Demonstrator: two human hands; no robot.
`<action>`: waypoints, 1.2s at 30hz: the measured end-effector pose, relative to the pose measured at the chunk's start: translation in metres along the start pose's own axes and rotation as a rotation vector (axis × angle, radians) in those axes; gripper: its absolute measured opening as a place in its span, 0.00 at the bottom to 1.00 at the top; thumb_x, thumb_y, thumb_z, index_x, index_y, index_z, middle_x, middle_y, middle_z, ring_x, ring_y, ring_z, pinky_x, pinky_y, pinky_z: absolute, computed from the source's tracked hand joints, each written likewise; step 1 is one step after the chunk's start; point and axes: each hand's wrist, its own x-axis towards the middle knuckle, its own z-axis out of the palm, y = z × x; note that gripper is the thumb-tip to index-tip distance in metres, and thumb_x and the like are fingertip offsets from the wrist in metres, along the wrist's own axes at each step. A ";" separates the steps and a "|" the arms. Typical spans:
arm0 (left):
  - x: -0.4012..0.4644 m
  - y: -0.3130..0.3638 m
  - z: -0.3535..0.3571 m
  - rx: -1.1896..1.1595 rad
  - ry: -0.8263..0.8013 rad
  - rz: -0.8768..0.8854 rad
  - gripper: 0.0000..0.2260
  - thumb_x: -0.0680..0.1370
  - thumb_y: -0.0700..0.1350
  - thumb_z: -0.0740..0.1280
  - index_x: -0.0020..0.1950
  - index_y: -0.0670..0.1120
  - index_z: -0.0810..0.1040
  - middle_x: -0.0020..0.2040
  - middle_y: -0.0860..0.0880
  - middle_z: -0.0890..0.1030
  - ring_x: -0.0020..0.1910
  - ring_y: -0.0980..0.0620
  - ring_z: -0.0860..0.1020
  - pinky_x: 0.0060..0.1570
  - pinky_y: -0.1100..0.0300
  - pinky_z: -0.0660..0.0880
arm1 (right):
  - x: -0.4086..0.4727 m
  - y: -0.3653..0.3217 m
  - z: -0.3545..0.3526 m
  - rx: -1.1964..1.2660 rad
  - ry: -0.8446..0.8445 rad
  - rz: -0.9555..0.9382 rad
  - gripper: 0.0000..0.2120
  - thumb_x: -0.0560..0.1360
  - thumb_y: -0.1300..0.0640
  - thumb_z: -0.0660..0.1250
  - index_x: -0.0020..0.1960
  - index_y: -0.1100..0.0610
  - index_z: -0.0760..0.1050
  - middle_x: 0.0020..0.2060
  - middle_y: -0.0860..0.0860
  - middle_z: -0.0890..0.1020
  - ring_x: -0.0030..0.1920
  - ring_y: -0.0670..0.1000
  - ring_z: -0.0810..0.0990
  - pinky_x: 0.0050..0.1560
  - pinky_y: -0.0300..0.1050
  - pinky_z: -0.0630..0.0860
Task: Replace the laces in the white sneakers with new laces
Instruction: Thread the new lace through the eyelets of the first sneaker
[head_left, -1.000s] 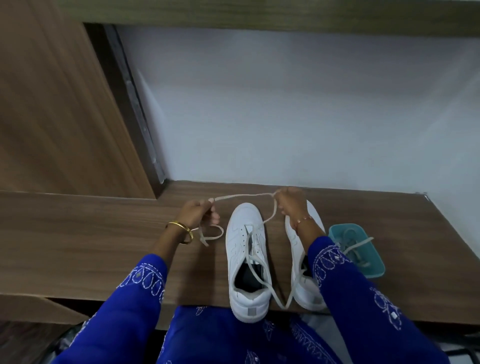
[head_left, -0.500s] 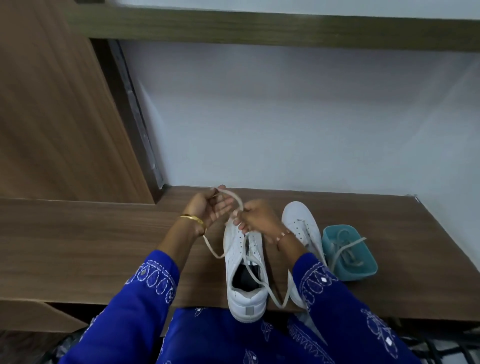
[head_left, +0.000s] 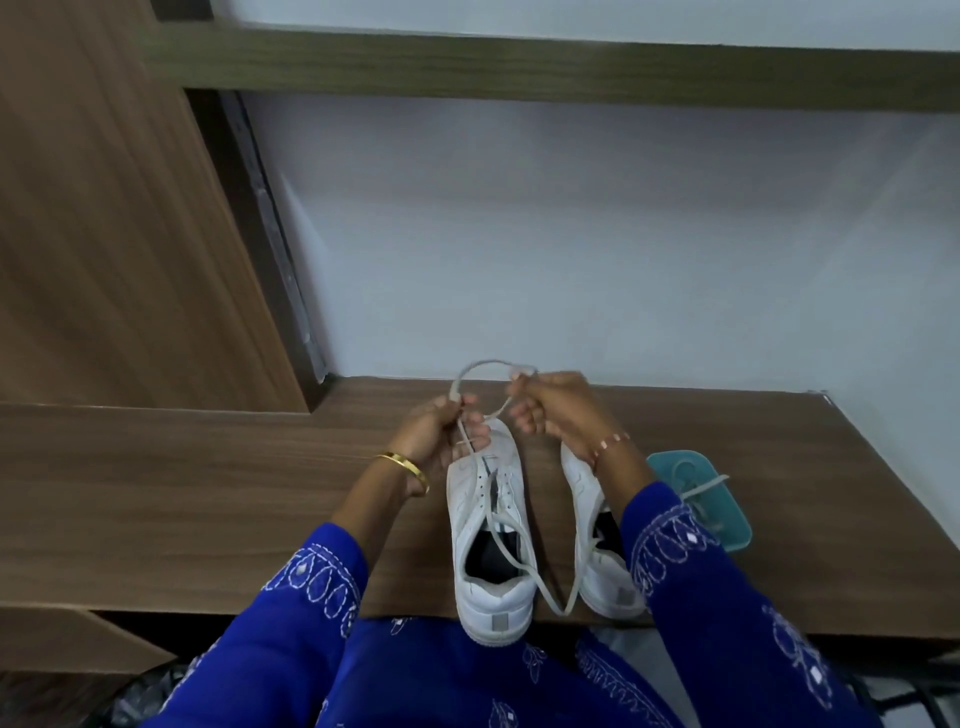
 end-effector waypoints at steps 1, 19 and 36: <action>0.002 0.003 -0.002 -0.086 0.018 0.008 0.12 0.82 0.41 0.52 0.46 0.42 0.74 0.29 0.49 0.80 0.29 0.53 0.81 0.36 0.57 0.81 | -0.003 0.011 0.000 -0.057 -0.082 0.048 0.14 0.75 0.56 0.67 0.51 0.68 0.77 0.33 0.56 0.79 0.29 0.49 0.75 0.29 0.37 0.74; 0.012 0.001 -0.023 -0.560 0.173 -0.005 0.13 0.82 0.43 0.53 0.45 0.42 0.74 0.30 0.46 0.82 0.31 0.49 0.83 0.31 0.51 0.80 | 0.012 0.058 0.001 -0.610 -0.079 0.012 0.09 0.75 0.62 0.66 0.37 0.55 0.72 0.28 0.51 0.77 0.17 0.40 0.71 0.21 0.33 0.69; 0.001 -0.087 -0.022 0.851 0.258 0.080 0.14 0.73 0.37 0.67 0.58 0.41 0.77 0.48 0.46 0.78 0.49 0.50 0.76 0.50 0.61 0.72 | 0.036 0.058 0.021 -0.329 -0.002 -0.018 0.03 0.75 0.69 0.64 0.44 0.64 0.74 0.37 0.61 0.81 0.27 0.46 0.77 0.31 0.38 0.78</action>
